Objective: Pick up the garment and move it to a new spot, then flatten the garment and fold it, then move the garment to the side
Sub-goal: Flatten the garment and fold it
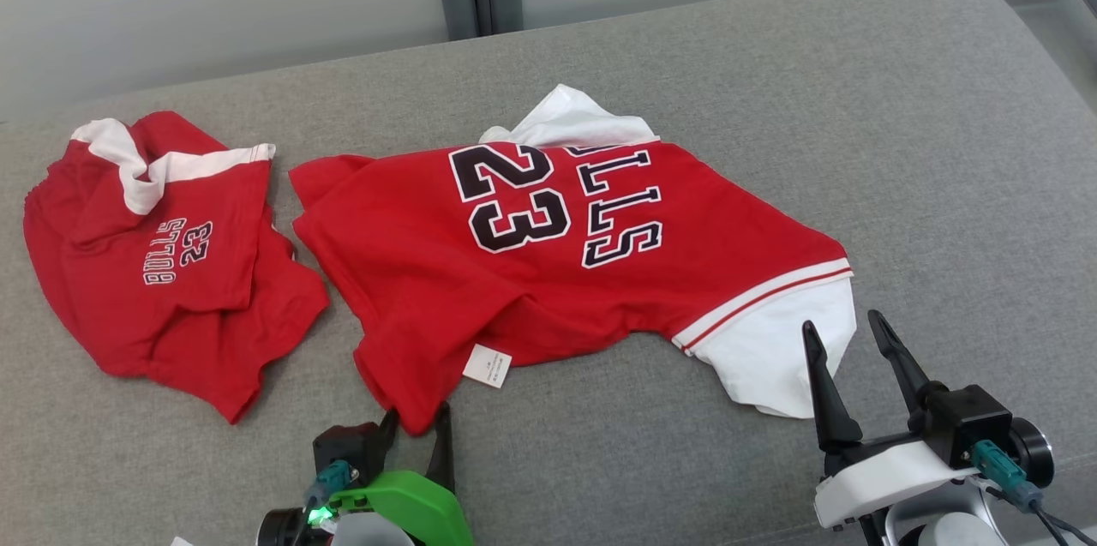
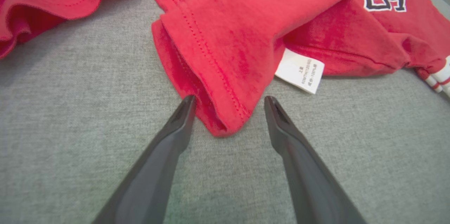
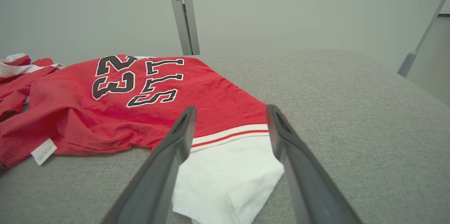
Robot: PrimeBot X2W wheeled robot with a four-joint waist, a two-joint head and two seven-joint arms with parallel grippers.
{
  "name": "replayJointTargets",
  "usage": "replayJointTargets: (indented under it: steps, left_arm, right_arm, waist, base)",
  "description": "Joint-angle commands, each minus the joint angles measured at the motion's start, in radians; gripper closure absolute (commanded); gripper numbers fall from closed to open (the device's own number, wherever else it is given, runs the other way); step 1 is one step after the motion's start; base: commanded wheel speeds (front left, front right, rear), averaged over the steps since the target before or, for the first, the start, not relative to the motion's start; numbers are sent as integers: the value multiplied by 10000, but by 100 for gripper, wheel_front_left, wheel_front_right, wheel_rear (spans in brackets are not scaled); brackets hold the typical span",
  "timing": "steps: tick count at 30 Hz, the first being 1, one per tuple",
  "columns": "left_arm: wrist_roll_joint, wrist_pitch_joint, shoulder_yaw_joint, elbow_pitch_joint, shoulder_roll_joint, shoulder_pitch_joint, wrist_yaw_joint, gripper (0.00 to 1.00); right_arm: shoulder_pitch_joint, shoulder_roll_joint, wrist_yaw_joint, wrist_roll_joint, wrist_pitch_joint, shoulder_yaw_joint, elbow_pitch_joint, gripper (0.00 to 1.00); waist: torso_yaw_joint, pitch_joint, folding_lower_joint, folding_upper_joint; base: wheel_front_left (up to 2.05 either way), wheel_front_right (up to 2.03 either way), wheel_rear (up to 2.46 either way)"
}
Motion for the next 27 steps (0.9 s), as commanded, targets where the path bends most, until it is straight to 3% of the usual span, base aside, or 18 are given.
replayJointTargets:
  steps: [1, 6, 10, 17, 24, 25, 27]
  left_arm:
    - [-8, -61, -20, 117, 7, -181, -140, 100]
    - [-91, 278, -185, 52, 239, -255, -573, 100]
    - [-228, 1381, -420, -916, 1010, 87, -889, 100]
    - [-821, 3704, -433, -3302, 2870, 780, -1139, 100]
    - [-1835, 5555, -229, -4641, 3962, 940, -1447, 100]
    - [-1961, 5663, -199, -4648, 3975, 891, -1477, 93]
    - [-2123, 5707, -136, -4580, 3902, 815, -1491, 69]
  right_arm:
    - [-77, -13, -3, 40, -37, -4, 13, 0]
    - [16, -15, -3, 80, -37, -103, 3, 0]
    - [233, -13, -3, 86, -37, -284, -78, 0]
    - [327, -16, -3, 139, -37, -296, -42, 0]
    - [71, -15, -3, 136, -37, -254, -28, 0]
    - [29, -13, -3, 133, -37, -233, -13, 0]
    - [-9, -18, -3, 131, -37, -192, 25, 0]
  waist:
    - [5, -11, 0, -1]
    - [92, -132, 0, -1]
    - [259, -245, 0, -1]
    - [515, -314, 0, -1]
    - [607, -165, 0, -1]
    - [600, -133, 0, -1]
    - [567, -100, 0, -1]
  base:
    - [0, 0, 0]
    - [0, 0, 0]
    - [0, 0, 0]
    - [0, 0, 0]
    - [0, 0, 0]
    - [0, 0, 0]
    - [0, 0, 0]
